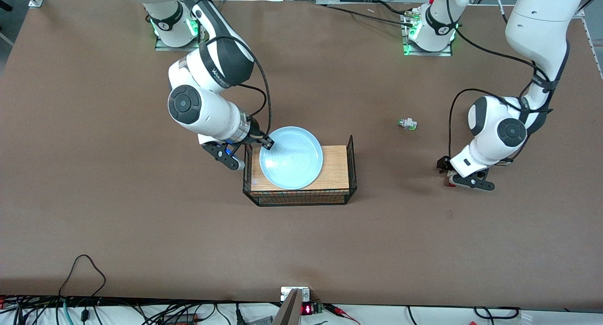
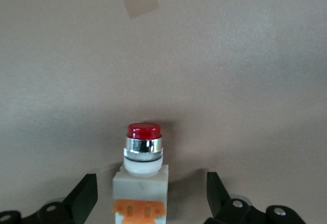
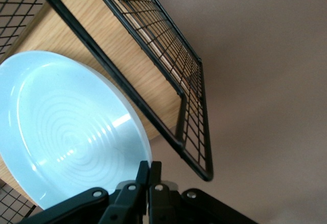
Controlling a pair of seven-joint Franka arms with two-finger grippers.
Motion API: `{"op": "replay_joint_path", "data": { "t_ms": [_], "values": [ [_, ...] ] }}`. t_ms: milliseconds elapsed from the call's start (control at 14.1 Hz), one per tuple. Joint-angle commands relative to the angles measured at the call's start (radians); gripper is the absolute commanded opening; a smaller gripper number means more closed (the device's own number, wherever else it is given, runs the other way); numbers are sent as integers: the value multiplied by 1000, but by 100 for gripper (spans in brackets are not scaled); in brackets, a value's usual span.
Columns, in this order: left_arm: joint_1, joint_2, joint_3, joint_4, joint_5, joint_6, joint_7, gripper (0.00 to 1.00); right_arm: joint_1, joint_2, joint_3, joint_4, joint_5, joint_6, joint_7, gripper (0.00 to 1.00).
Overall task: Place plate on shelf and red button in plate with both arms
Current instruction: 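Lower the plate into the basket while the left gripper grasps the red button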
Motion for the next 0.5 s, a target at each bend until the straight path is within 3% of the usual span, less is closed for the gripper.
{"op": "replay_joint_path", "data": {
  "t_ms": [0, 213, 426],
  "values": [
    [7, -8, -1, -9, 14, 8, 17, 22, 11, -7, -11, 0, 14, 17, 4, 98],
    [7, -11, -1, -4, 14, 6, 16, 5, -3, -51, -19, 22, 18, 0, -2, 100],
    [7, -30, -1, 1, 14, -10, 10, 2, -7, -130, -57, 28, 11, -76, -19, 100]
  ]
}}
